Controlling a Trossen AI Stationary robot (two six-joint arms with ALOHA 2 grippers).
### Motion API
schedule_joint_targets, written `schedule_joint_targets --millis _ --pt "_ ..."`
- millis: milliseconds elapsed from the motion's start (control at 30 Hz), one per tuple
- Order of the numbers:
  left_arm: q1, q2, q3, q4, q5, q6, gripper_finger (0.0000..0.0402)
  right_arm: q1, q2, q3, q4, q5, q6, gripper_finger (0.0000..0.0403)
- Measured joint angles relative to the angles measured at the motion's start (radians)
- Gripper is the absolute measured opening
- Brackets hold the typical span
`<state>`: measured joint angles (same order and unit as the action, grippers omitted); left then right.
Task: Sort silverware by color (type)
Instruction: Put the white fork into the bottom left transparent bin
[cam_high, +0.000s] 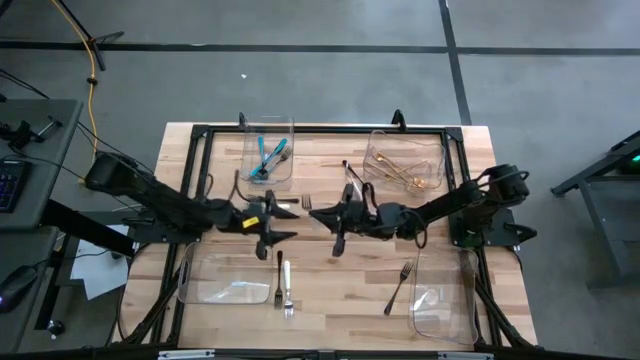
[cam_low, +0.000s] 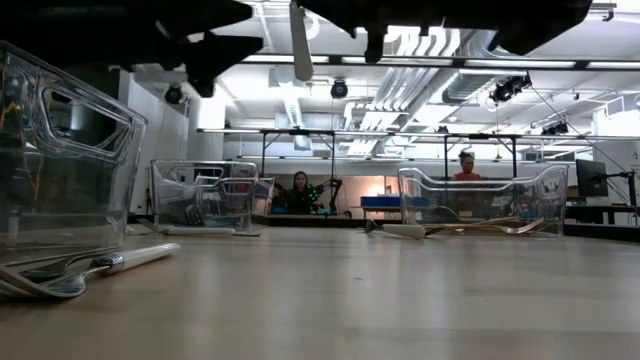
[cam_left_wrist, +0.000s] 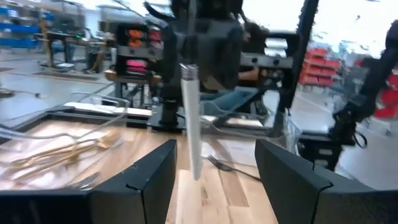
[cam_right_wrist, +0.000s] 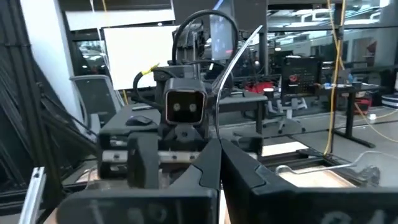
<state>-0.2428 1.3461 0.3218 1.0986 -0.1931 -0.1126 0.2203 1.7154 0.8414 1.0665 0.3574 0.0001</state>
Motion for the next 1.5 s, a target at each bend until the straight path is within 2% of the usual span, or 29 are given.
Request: schedule_joint_targets --millis 233,633,733,900,933,1167,1300,1400,1500 --pt "0.000 0.155 0.110 -0.002 0.019 0.030 0.0211 0.016 0.014 0.016 0.007 -0.052 0.003 0.0000" --pt "0.007 0.262 0.195 -0.005 0.019 0.010 0.0203 0.024 0.014 0.016 0.009 -0.051 0.000 0.0000" --pt "0.008 0.258 0.195 -0.012 0.009 -0.007 0.0165 0.024 0.014 0.016 0.008 -0.051 -0.004 0.0000" --pt "0.009 0.250 0.195 -0.007 -0.001 -0.002 0.0035 0.024 0.014 0.016 0.006 -0.047 -0.008 0.0000" --pt "0.009 0.250 0.195 -0.009 -0.004 0.003 0.0023 0.023 0.014 0.016 0.002 -0.047 -0.008 0.0000" --pt "0.017 0.243 0.195 -0.070 -0.019 0.002 0.0020 0.023 0.013 0.016 -0.052 -0.028 -0.009 0.0004" --pt "0.024 0.183 0.195 -0.186 -0.044 0.002 0.0020 0.028 -0.008 0.008 -0.101 0.061 -0.034 0.0037" --pt "0.019 0.105 0.195 -0.296 -0.087 0.022 0.0020 0.034 -0.038 -0.014 -0.125 0.123 -0.029 0.0082" --pt "0.009 0.012 0.173 -0.380 -0.137 0.037 0.0020 0.043 -0.057 -0.037 -0.127 0.140 -0.041 0.0132"
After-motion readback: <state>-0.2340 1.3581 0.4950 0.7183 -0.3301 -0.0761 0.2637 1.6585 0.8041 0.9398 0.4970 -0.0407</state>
